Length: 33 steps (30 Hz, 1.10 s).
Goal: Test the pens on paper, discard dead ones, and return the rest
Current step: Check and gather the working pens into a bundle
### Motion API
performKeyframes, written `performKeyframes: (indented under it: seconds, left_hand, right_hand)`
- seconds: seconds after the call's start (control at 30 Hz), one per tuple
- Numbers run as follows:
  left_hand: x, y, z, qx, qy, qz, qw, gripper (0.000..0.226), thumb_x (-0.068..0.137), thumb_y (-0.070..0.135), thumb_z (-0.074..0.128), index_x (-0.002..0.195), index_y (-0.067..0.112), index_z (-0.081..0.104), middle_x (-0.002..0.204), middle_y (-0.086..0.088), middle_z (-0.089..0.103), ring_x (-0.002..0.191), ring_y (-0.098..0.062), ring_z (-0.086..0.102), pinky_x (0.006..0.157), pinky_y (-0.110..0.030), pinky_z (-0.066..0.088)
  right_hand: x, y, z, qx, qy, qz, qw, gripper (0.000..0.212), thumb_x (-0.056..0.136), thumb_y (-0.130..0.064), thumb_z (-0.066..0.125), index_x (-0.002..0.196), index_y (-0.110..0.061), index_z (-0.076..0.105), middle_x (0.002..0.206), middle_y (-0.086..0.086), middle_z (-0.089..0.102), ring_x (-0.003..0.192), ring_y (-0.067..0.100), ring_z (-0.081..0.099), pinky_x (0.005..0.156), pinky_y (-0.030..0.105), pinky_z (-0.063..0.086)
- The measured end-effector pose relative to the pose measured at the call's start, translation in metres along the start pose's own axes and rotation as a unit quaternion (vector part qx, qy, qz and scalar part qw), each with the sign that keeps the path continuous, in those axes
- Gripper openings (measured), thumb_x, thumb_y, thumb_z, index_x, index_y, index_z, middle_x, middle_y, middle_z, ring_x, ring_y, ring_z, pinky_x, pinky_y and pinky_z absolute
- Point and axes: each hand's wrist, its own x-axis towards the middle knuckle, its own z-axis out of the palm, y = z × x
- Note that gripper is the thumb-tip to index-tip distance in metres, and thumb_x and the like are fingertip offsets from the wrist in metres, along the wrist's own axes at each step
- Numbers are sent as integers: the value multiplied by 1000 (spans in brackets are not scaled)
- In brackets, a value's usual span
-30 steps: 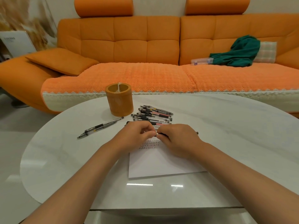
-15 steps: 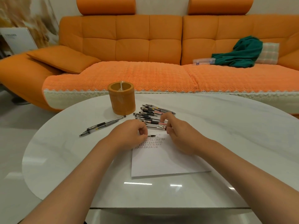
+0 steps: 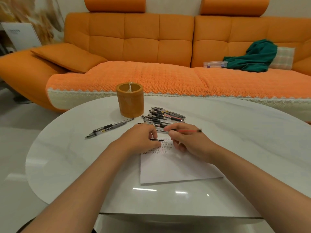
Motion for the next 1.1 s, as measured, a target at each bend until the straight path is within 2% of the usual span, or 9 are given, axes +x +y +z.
performKeyframes:
  seconds: [0.1,0.2,0.3,0.37,0.53,0.73,0.9,1.1]
  left_hand:
    - [0,0,0,1,0,-4,1000,27,81,52,74,97,34,62,95,13,59,87,-6,56,67,-25,46]
    - [-1,0,0,0,-5,-9,1000,28,82,51,74,100,33,61,98,11,59,90,-8,56,70,-25,47]
    - [0,1,0,5,-13,-14,1000,27,83,50,72,102,34,60,103,9,58,96,-10,55,75,-27,47]
    - [1,1,2,11,-17,-15,1000,28,83,51,70,102,34,58,105,8,56,100,-12,52,79,-28,47]
    - [2,1,6,34,-25,-18,999,43,74,66,70,101,37,53,107,9,53,103,-13,43,79,-31,44]
    - [3,0,6,28,-24,-20,999,45,73,66,72,100,36,53,105,10,53,103,-14,45,78,-32,45]
    - [4,0,6,26,-26,-24,999,45,73,66,72,100,36,54,104,10,52,104,-13,44,78,-31,44]
    - [4,0,6,23,-26,-29,999,45,73,66,73,100,36,54,104,10,52,103,-13,44,75,-31,42]
  right_hand:
    - [0,1,3,4,10,32,999,24,98,-6,48,104,-13,69,74,9,66,54,25,59,41,27,32]
    - [-2,3,4,-40,14,38,998,21,84,6,53,95,-5,65,75,15,71,57,26,64,46,22,42]
    - [-3,5,3,-59,9,30,998,7,80,10,60,84,3,60,61,20,64,49,22,57,47,25,43]
    - [-3,5,3,-70,1,24,997,6,80,9,61,78,5,58,54,20,59,44,20,51,45,26,41]
    - [-3,8,4,-101,-9,12,995,15,81,9,62,74,-3,54,49,6,56,42,16,50,43,25,39]
    - [-2,11,5,-139,1,-7,990,19,81,4,66,70,-6,54,49,-6,55,44,11,48,44,24,39]
    - [-2,10,7,-167,3,-24,986,27,81,3,69,65,-12,52,57,-1,60,46,7,53,45,19,41]
    - [-3,12,8,-171,17,-33,985,30,78,4,68,63,-12,49,57,6,59,47,14,57,46,24,43]
